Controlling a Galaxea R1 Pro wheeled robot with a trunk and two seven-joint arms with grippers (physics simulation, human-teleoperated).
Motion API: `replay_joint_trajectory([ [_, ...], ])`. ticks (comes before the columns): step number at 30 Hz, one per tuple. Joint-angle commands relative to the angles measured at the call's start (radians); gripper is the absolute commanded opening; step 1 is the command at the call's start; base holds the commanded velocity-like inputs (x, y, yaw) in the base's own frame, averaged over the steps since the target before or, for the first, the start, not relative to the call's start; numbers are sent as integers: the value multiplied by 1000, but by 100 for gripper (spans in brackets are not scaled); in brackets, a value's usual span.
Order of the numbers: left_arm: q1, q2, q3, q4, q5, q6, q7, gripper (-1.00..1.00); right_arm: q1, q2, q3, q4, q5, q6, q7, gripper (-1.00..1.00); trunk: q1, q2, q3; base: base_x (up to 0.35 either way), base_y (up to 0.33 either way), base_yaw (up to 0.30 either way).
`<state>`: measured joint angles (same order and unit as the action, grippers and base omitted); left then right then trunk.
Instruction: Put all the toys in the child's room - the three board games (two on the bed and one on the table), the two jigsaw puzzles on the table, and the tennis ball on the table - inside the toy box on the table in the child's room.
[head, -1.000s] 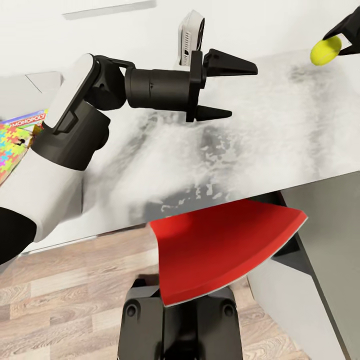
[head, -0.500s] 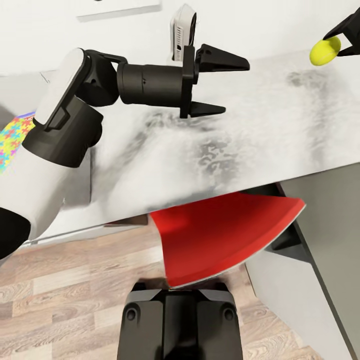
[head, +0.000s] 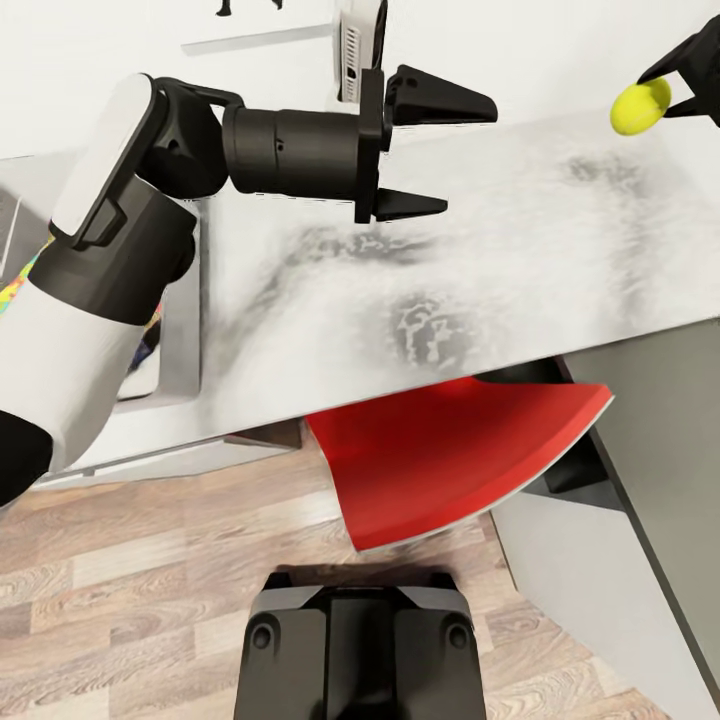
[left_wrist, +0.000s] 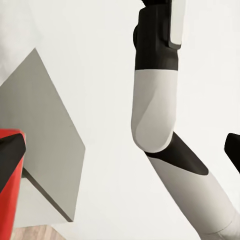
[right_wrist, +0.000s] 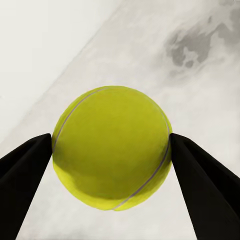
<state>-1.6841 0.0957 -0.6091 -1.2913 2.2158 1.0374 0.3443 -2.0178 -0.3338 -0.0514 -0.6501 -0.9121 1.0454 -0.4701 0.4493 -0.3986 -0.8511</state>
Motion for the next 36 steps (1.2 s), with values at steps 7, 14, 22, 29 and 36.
replay_joint_trajectory([
  [7,-9,8,-2,-18,12,-1,8,100,8,3,4,-2,-10,2,-10,-100,1,-1,11,0,0,0],
  [14,-10,38,-3,-47,13,-1,8,100,11,3,6,-7,-10,2,-10,-100,1,-1,22,0,0,0],
  [22,-9,82,-8,-59,49,-1,8,100,11,13,10,-8,-10,2,-12,-100,1,-1,36,0,0,0],
  [29,-9,92,-11,-67,52,-1,8,100,21,20,11,-5,-11,2,-12,-100,1,-1,47,0,0,0],
  [36,-9,93,-16,-72,52,0,8,100,41,35,34,-5,-11,2,-12,-100,1,-1,59,0,0,0],
])
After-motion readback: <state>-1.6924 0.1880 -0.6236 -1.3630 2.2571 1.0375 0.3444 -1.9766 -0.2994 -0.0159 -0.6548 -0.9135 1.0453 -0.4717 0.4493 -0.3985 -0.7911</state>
